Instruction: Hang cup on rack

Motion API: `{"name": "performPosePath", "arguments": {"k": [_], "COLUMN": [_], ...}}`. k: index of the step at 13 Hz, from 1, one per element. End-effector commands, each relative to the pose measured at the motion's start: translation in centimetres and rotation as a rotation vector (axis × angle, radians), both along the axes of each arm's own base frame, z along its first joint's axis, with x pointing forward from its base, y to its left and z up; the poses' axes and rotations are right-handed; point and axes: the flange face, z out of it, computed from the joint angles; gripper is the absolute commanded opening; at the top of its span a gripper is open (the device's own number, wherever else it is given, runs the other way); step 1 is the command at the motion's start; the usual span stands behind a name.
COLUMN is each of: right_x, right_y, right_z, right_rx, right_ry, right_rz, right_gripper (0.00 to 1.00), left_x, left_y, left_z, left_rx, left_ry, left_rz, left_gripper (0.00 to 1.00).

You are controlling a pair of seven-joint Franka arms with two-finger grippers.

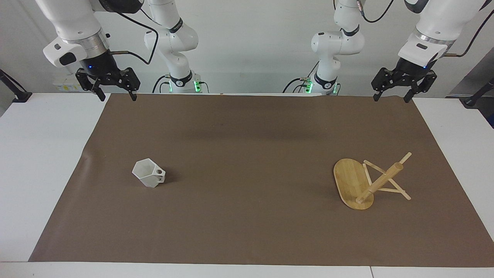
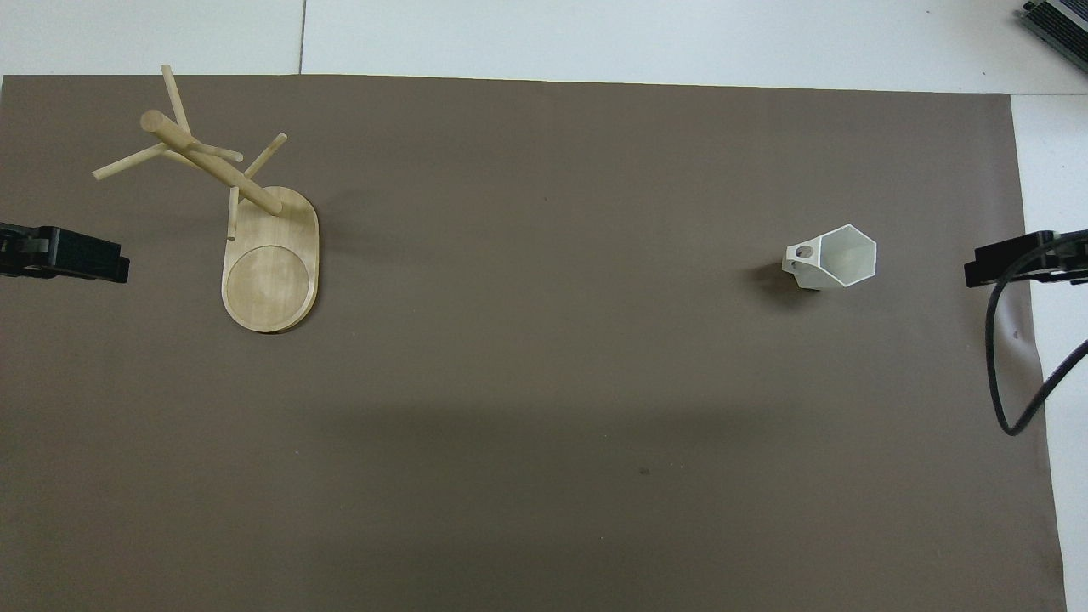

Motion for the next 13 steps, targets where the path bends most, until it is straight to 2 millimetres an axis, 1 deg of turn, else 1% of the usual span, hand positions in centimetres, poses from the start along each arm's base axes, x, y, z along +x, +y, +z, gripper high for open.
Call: {"name": "performPosePath", "arguments": {"k": [1,6,7,10,12,13], "right_x": [-0.6,-0.7,-0.7,-0.7,-1.2,-1.4], "right_y": [-0.3,-1.0,-1.1,-1.0,-1.0,-1.6], "right_z": [0.0,-0.4,-0.2,-0.3,-1.1,-1.2], "right_rx": [0.001,0.003,0.003,0.001,0.005,0.007], "right_ry": [-0.005,0.004,-0.002,-0.001,0.016,0.013], "right_rz": [0.016,0.001,0.002,0.005,0.034,0.035], "right_gripper": [1.0,1.0,1.0,1.0,1.0,1.0], "left_x": [-0.7,-0.6,-0.6,-0.6,-0.6,-0.7], "left_y": [0.0,0.0,0.0,0.0,0.0,-0.1], "left_z": [-0.2,-0.1,-0.1,-0.1,-0.1,0.0], "left_rx": [-0.011,-0.011,-0.011,-0.011,-0.011,-0.011], "left_ry": [0.004,-0.002,-0.002,-0.003,-0.003,-0.004], "left_rz": [-0.017,-0.018,-0.018,-0.018,-0.021,-0.023], "left_gripper": [1.0,1.0,1.0,1.0,1.0,1.0]}}
